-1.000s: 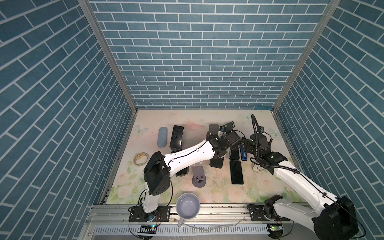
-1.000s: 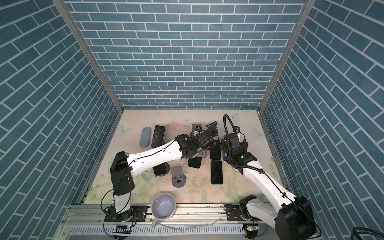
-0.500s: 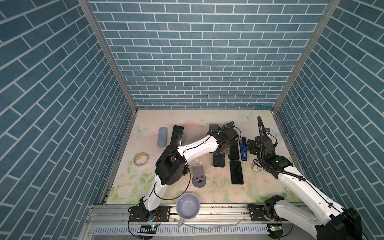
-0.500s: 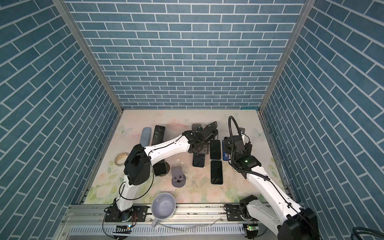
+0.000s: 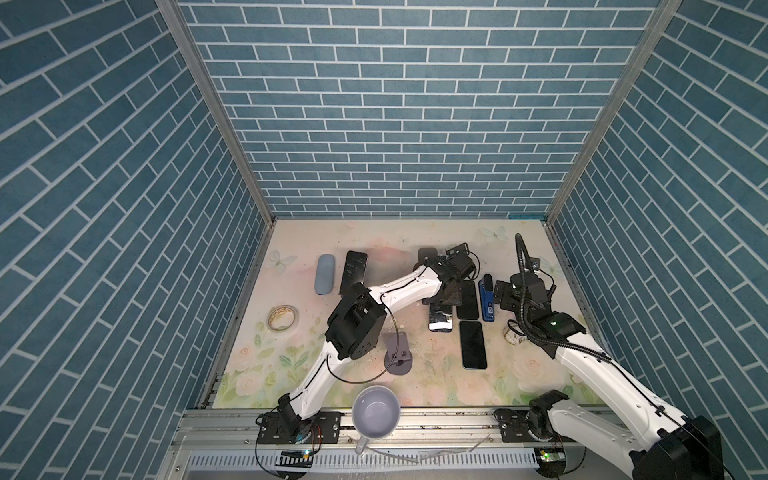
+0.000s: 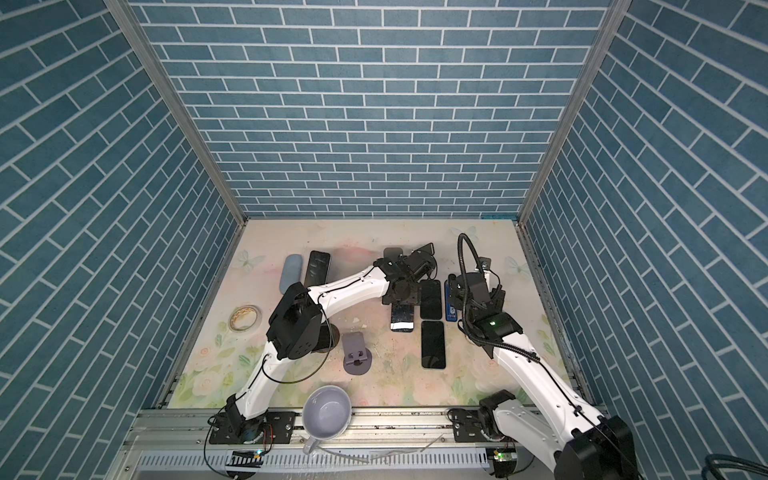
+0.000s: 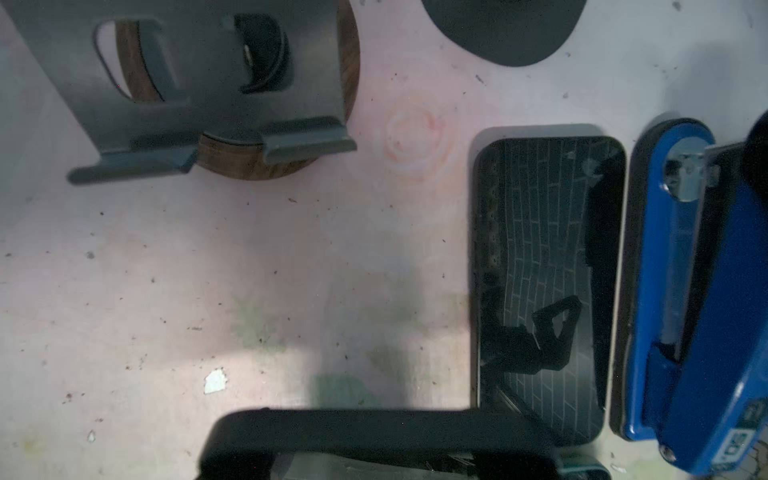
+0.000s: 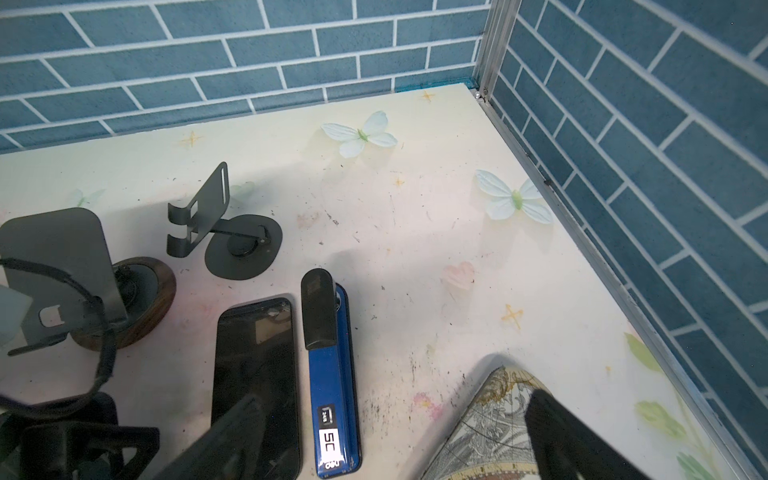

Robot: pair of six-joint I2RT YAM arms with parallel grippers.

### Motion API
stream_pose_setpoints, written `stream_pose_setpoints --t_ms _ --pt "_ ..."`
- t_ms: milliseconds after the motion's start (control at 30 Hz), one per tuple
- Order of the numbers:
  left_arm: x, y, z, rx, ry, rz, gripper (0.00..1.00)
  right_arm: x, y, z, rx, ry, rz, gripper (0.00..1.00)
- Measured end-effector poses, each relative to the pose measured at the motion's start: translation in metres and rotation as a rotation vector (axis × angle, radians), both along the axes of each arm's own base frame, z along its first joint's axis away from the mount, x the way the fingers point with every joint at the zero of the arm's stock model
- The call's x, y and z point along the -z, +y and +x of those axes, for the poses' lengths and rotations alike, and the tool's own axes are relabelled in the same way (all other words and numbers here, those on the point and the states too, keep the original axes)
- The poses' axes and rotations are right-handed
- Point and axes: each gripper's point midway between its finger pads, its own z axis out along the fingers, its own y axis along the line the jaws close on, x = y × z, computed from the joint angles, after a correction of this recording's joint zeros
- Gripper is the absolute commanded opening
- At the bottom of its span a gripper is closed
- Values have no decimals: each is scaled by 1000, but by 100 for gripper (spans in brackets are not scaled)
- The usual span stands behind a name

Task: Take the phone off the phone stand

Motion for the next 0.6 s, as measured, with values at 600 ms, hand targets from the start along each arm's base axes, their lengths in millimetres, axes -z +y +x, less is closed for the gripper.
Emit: stream_pose_setpoints --t_ms 600 --pt "22 5 15 -35 38 23 46 13 3 7 -11 36 10 99"
